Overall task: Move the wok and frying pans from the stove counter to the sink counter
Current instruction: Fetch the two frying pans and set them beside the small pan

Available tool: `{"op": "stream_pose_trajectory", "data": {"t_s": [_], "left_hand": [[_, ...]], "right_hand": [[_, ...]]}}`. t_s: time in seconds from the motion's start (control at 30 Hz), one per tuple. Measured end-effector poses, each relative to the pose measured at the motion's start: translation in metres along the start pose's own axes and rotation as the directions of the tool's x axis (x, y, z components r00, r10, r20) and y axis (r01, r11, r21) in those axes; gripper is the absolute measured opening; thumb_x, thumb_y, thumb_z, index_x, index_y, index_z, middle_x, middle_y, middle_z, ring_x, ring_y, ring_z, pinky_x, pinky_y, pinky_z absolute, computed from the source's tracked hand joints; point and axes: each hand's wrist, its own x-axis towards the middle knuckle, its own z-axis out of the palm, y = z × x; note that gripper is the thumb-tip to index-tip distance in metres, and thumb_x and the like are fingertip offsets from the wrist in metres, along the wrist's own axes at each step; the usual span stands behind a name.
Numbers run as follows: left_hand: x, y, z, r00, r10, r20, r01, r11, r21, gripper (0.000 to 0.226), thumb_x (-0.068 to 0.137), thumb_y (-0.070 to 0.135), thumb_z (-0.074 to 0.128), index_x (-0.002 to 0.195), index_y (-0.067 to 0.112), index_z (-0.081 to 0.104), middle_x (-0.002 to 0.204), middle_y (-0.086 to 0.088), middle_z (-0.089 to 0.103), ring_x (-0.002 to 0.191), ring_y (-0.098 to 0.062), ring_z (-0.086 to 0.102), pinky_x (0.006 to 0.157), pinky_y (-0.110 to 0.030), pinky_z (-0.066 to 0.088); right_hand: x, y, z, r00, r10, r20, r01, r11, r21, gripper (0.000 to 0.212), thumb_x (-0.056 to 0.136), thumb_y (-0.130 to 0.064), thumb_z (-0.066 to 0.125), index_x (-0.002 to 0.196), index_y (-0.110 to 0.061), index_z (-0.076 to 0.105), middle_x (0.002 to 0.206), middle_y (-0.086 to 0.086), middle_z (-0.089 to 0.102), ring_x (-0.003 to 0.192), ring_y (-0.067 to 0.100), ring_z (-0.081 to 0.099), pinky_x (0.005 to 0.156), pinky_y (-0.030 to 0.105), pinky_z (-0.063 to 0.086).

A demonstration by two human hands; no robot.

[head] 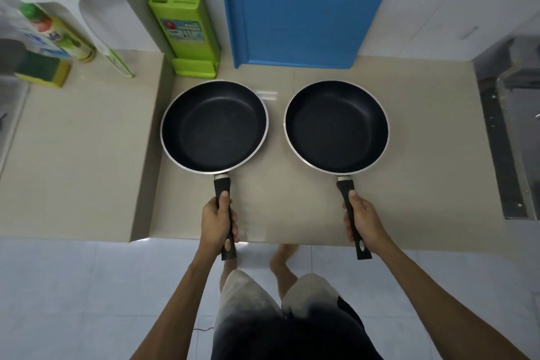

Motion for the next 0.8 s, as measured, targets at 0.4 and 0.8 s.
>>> {"op": "stream_pose_trajectory", "data": {"t_s": [0.4, 0.8], "left_hand": [[-0.091, 0.032, -0.041, 1.000, -0.019, 0.015, 0.021, 0.994, -0.109, 0.044, 0.108, 0.034, 0.043, 0.096, -0.007, 0.057, 0.049, -0.002, 0.051, 0.031, -0.017, 0.044, 0.031, -0.026, 0.044], [-0.134, 0.016, -0.229, 0.994, 0.047, -0.101, -0.068, 0.976, -0.209, 0.046, 0.105, 0.040, 0.047, 0.096, -0.005, 0.057, 0.052, -0.001, 0.051, 0.032, -0.016, 0.040, 0.033, -0.027, 0.044]], "right_hand": [[-0.072, -0.041, -0.005, 0.998, -0.014, 0.062, 0.014, 1.000, 0.004, 0.050, 0.107, -0.052, 0.039, 0.091, -0.007, 0.056, 0.048, -0.001, 0.050, 0.034, 0.015, 0.044, 0.036, 0.025, 0.039], [-0.156, -0.077, 0.128, 0.981, -0.138, 0.139, 0.150, 0.985, -0.080, 0.051, 0.106, -0.052, 0.041, 0.091, -0.006, 0.058, 0.049, 0.000, 0.050, 0.035, 0.017, 0.043, 0.036, 0.026, 0.039]]}}
